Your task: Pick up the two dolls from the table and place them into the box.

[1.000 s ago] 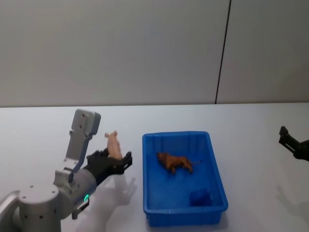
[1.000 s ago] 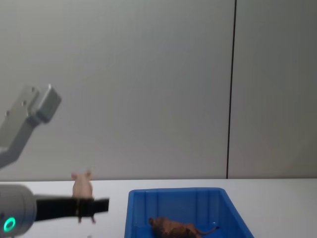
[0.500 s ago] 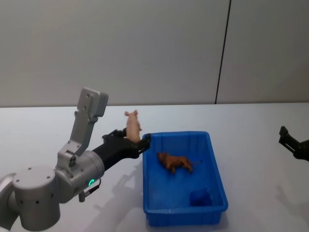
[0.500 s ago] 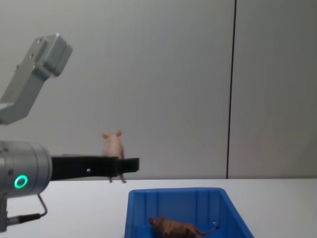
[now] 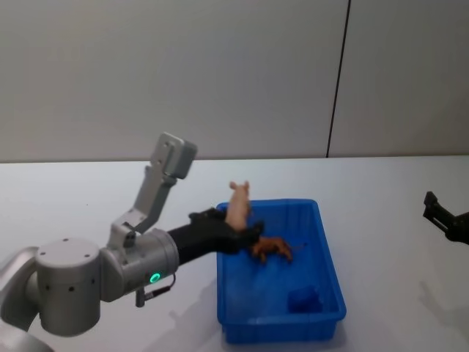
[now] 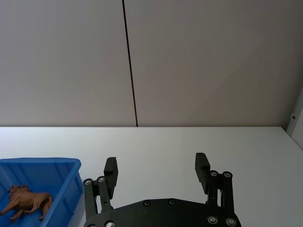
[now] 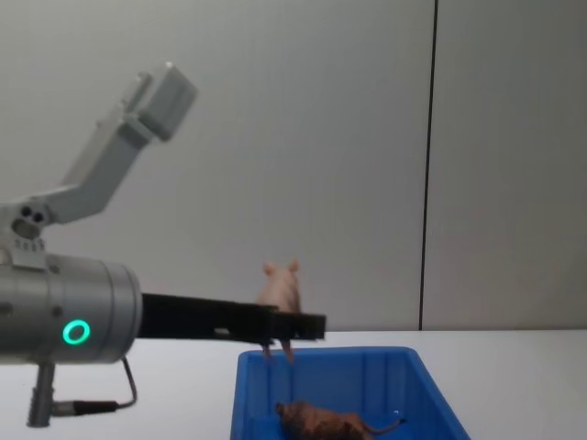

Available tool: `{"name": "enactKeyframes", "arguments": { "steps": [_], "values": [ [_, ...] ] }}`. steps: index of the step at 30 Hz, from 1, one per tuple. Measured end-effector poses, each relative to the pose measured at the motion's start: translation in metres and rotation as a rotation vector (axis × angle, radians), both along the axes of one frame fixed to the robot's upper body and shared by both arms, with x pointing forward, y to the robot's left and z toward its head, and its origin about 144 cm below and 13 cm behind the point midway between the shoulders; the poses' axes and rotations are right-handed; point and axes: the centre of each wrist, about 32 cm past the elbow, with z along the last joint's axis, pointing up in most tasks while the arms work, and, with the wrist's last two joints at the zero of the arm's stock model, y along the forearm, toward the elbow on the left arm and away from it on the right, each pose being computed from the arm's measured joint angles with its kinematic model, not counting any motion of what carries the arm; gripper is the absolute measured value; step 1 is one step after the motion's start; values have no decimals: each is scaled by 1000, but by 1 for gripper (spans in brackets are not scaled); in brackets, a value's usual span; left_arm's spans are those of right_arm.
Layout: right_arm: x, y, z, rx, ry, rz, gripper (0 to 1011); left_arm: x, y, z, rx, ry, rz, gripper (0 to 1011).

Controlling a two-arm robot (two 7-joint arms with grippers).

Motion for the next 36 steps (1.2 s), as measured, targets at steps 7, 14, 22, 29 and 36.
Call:
{"name": "enactKeyframes", "arguments": {
  "steps": [7, 14, 22, 29, 36],
  "values": [
    [0, 0, 0, 0, 0, 0, 1005, 8, -7, -4, 21, 56, -69, 716],
    [0, 0, 0, 0, 0, 0, 1005, 12, -11, -7, 32, 90, -108, 885],
    [0, 0, 0, 0, 0, 0, 1005, 15, -13, -8, 38, 108, -130, 1001],
    [0, 0, 0, 0, 0, 0, 1005, 13, -13, -7, 27, 78, -116, 1001],
    [0, 0, 0, 0, 0, 0, 1005, 7, -10, -3, 7, 11, -74, 1001]
  ]
}}
